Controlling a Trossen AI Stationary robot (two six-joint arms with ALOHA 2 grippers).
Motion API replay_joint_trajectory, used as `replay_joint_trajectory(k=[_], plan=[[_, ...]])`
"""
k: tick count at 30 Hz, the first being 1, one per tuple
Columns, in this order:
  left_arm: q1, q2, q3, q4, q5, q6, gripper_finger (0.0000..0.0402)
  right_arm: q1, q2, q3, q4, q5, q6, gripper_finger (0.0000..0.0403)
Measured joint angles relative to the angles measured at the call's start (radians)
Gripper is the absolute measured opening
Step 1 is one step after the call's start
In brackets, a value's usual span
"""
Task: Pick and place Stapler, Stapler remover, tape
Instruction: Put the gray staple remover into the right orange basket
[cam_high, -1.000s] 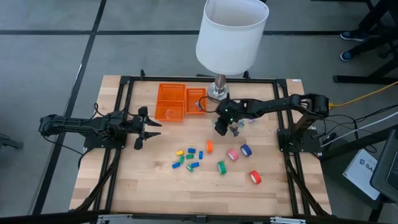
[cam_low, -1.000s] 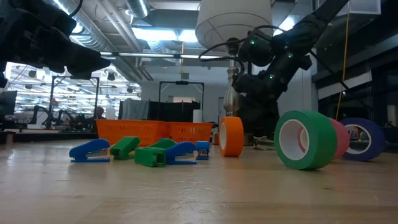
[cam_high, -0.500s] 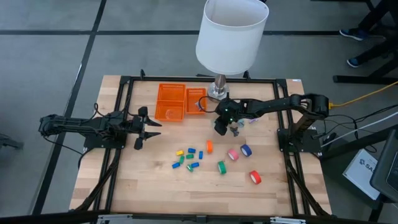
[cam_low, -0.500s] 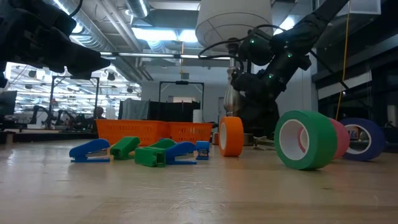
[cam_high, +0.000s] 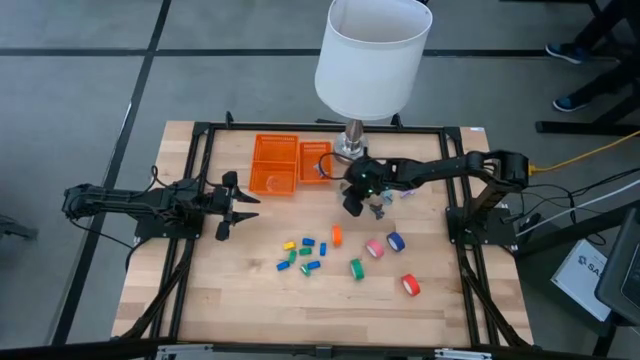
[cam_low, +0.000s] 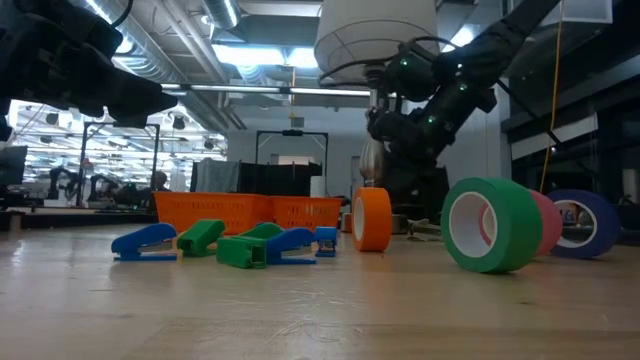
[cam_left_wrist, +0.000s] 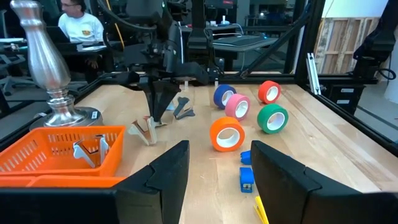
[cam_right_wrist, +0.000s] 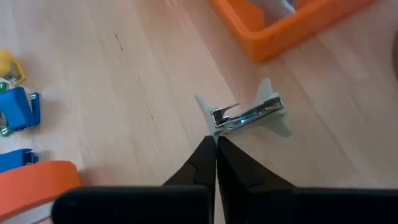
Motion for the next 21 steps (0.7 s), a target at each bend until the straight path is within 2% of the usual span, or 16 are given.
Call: replay_joint_trajectory(k=[10,17,21], plan=[[0.000,0.000,0.000,0.000,0.000,0.000,0.0169,0.000,0.000,0.102,-0.031,-0.106,-0.068,0.0004],[0.000,0.000,0.000,0.000,0.000,0.000,0.0169,0.004,0.000,0.184,-0.039,-0.103,-0.160,0.0008],[0.000,0.000,0.000,0.000,0.000,0.000,0.0169,0.004,0.000,0.202,-0.019,-0.044,-0.220,0.0006]])
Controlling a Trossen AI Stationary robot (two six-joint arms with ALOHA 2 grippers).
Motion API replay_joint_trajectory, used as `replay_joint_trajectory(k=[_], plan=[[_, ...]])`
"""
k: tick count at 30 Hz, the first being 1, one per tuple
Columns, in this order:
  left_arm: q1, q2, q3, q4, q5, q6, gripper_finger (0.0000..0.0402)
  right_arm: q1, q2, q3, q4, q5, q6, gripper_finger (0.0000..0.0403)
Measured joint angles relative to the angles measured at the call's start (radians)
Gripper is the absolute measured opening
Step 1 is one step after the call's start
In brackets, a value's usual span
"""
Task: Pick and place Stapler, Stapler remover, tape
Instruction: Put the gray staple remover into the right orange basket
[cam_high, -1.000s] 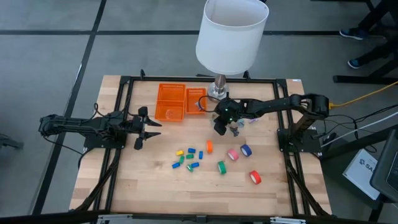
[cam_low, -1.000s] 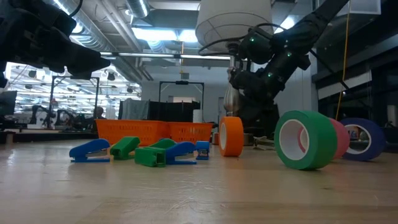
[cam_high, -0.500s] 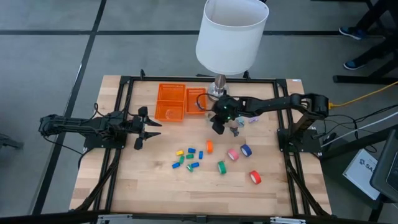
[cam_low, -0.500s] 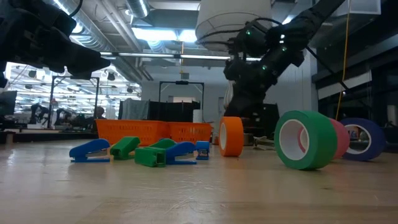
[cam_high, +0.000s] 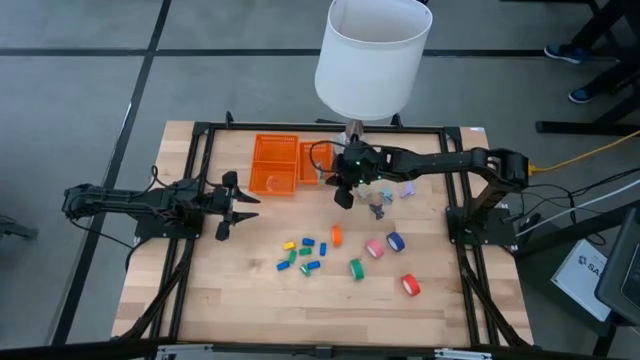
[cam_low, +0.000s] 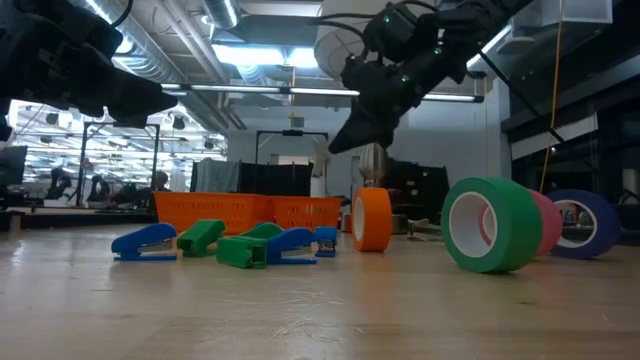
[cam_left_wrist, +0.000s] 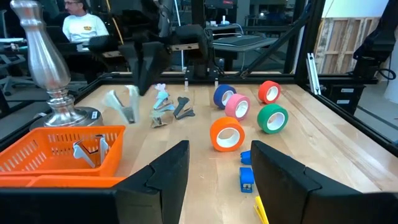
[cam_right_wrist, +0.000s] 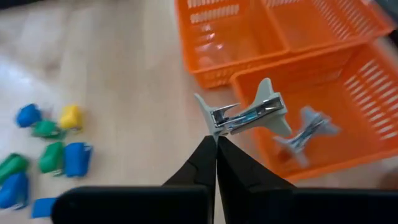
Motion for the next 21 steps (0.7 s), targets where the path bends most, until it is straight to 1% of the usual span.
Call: replay_joint_trajectory(k=[2,15,21], plan=[[0.000,0.000,0.000,0.000,0.000,0.000,0.0169,-0.007,0.000,0.001,0.010,0.017,-0.028,0.0007],[0.000,0.000,0.000,0.000,0.000,0.000,0.0169,-0.110,0.000,0.001,0.039,0.019,-0.142,0.0009],[0.000,0.000,0.000,0.000,0.000,0.000,0.0169,-0.135,0.003,0.001,0.038,0.019,-0.193,0.0009]])
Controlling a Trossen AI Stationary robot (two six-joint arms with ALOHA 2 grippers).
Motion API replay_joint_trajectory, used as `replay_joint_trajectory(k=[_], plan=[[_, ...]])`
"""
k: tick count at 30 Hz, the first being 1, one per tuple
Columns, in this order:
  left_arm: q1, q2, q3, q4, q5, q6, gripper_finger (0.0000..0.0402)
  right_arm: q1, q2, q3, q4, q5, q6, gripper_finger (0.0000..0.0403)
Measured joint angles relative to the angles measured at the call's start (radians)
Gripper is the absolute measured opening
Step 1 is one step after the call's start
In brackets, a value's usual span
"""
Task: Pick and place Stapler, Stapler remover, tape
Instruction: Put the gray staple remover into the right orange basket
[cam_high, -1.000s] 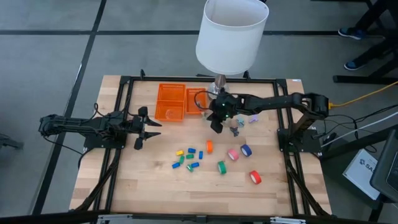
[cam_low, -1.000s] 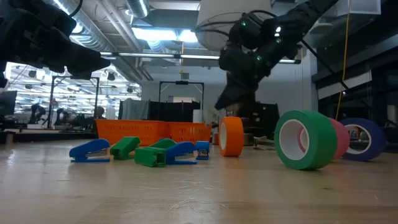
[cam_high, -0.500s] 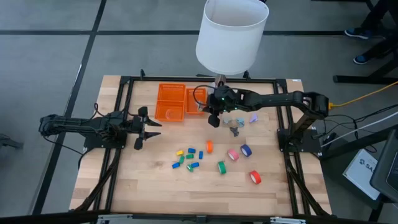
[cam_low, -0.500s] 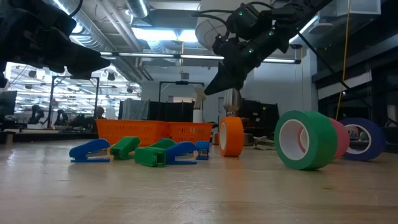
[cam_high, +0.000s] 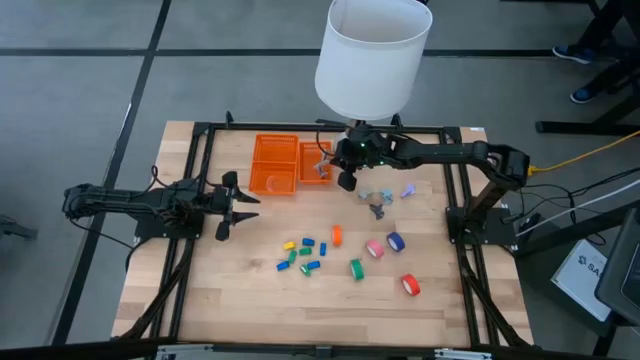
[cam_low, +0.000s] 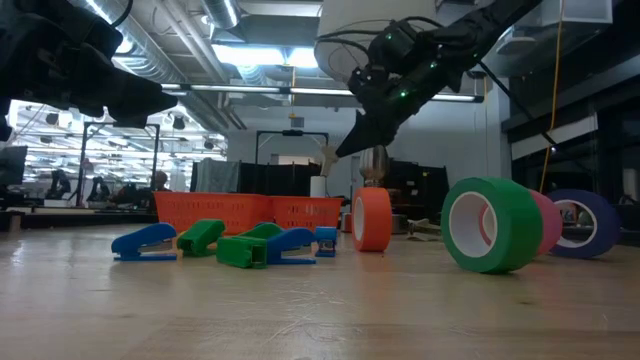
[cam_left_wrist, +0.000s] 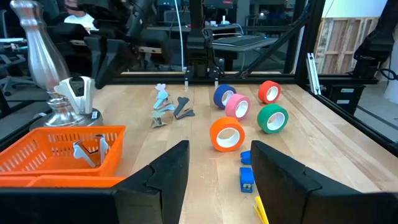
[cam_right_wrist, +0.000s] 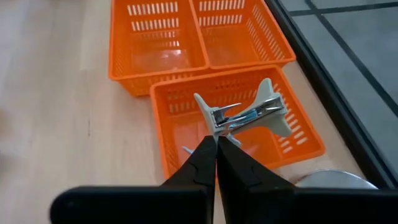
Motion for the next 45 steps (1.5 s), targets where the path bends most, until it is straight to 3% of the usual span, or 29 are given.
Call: replay_joint_trajectory(k=[9,14,38,45], plan=[[0.000,0.000,0.000,0.000,0.000,0.000,0.0169,-0.006,0.097,0.000,0.089,0.002,-0.015,0.0010],[0.000,0.000,0.000,0.000,0.000,0.000,0.0169,-0.008,0.131,0.000,0.133,0.076,-0.050,0.0010],[0.000,0.000,0.000,0.000,0.000,0.000,0.0169,-0.024,0.186,0.000,0.091,0.079,-0.118,0.0010],[0.000,0.000,0.000,0.000,0.000,0.000,0.0169,-0.024,0.186,0.000,0.094,0.079,-0.117,0.0030]])
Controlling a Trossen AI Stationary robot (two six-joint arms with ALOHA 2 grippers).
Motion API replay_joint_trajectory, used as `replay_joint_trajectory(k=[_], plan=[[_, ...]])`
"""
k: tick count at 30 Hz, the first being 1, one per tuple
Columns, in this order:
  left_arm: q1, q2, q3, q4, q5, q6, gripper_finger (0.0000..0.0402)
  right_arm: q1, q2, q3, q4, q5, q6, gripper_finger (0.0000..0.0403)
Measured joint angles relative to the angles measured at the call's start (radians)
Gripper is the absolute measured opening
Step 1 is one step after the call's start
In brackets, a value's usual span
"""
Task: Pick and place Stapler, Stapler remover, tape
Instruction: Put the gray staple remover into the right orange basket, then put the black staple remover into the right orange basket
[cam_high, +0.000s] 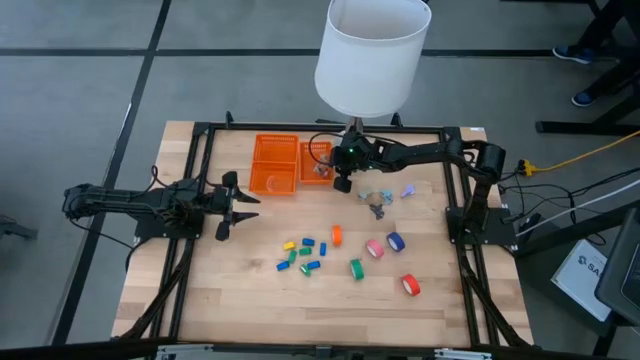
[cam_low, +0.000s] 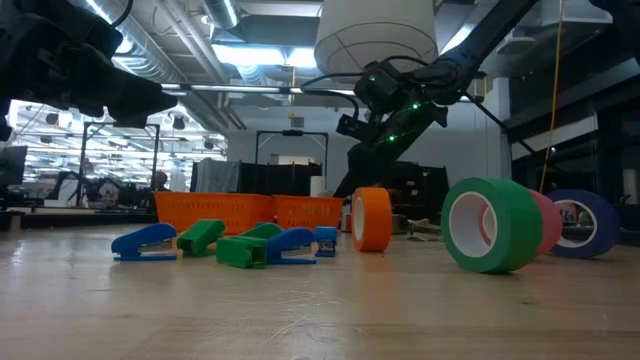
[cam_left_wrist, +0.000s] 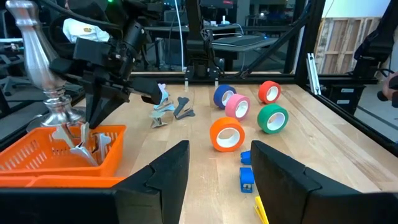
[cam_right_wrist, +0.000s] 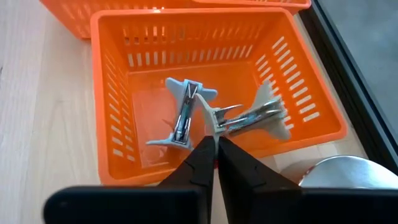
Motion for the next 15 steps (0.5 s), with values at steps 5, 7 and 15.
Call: replay_joint_trajectory(k=[5,7,15], plan=[[0.000,0.000,0.000,0.000,0.000,0.000,0.0169,0.000,0.000,0.000,-0.001,0.000,0.001,0.0051],[0.000,0.000,0.000,0.000,0.000,0.000,0.0169,0.000,0.000,0.000,-0.001,0.000,0.001,0.0058],[0.000,0.000,0.000,0.000,0.000,0.000,0.0169,0.001,0.000,0.001,-0.003,0.000,0.034,0.0076]])
